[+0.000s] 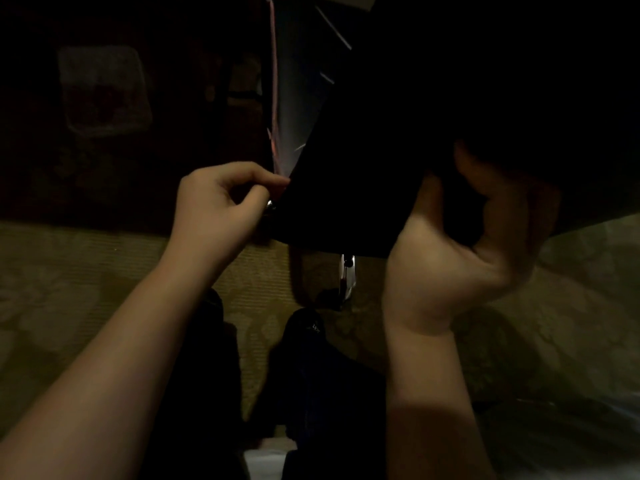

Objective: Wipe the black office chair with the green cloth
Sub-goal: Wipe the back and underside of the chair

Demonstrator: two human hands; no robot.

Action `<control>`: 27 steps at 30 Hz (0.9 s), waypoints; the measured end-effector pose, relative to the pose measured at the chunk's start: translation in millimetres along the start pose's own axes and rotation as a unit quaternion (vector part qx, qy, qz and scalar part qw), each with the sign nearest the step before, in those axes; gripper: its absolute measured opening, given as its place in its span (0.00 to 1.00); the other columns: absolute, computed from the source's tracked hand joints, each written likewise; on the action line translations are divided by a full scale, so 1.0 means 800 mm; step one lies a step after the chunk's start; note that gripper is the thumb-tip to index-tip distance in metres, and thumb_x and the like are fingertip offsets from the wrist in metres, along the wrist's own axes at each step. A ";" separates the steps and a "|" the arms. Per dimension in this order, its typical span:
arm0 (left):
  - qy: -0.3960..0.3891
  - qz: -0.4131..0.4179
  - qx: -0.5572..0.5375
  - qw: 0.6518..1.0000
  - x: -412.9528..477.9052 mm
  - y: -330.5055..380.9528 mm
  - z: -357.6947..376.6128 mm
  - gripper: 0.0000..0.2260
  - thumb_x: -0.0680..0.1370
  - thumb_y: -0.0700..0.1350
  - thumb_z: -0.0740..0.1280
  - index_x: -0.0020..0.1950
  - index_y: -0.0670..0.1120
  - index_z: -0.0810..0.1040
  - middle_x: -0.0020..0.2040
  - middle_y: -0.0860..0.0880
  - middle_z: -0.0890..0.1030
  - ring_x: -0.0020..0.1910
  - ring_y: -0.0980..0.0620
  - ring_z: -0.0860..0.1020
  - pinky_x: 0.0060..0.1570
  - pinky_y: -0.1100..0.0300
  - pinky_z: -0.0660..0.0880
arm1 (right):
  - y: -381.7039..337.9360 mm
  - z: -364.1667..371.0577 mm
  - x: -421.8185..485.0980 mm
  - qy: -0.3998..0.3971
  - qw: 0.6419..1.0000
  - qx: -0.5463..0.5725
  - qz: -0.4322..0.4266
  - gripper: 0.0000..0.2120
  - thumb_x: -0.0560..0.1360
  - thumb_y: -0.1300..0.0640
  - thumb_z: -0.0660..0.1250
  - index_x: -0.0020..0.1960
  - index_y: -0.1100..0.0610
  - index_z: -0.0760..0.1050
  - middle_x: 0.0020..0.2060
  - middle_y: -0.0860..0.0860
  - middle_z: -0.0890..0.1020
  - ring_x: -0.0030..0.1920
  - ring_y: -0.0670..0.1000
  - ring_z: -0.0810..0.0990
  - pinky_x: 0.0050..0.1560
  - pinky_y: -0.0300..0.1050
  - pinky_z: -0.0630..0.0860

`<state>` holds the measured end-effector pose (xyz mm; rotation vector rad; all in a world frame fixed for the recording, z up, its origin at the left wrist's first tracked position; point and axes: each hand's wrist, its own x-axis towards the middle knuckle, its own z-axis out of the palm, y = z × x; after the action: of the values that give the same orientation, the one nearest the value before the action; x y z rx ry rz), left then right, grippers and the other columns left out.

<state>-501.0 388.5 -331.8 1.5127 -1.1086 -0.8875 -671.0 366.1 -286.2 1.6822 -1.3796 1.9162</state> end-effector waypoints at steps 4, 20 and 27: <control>-0.010 0.004 -0.001 1.000 -0.002 -0.001 0.005 0.16 0.77 0.35 0.64 0.44 0.57 0.83 0.45 0.54 0.85 0.48 0.56 0.83 0.49 0.55 0.81 | 0.006 0.005 -0.008 0.004 0.999 0.032 0.037 0.08 0.69 0.68 0.72 0.47 0.66 0.78 0.51 0.63 0.75 0.53 0.51 0.74 0.60 0.37 0.71; -0.001 -0.019 -0.013 1.000 -0.001 0.005 0.007 0.17 0.76 0.32 0.62 0.44 0.52 0.83 0.44 0.52 0.85 0.44 0.59 0.83 0.39 0.69 0.78 | 0.048 0.017 -0.164 -0.367 0.895 -0.139 0.215 0.14 0.63 0.71 0.74 0.48 0.63 0.84 0.55 0.61 0.81 0.57 0.62 0.80 0.55 0.41 0.70; 0.006 -0.013 -0.003 1.000 0.000 0.001 0.004 0.17 0.76 0.32 0.63 0.44 0.53 0.83 0.44 0.53 0.85 0.49 0.57 0.83 0.55 0.53 0.79 | 0.061 0.012 -0.187 -0.462 0.825 -0.189 0.264 0.09 0.77 0.60 0.66 0.53 0.62 0.81 0.53 0.58 0.81 0.56 0.55 0.77 0.48 0.34 0.61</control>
<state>-504.3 387.5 -331.7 1.5299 -1.0793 -0.8982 -653.4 391.1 -441.2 2.2520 -2.5752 0.7779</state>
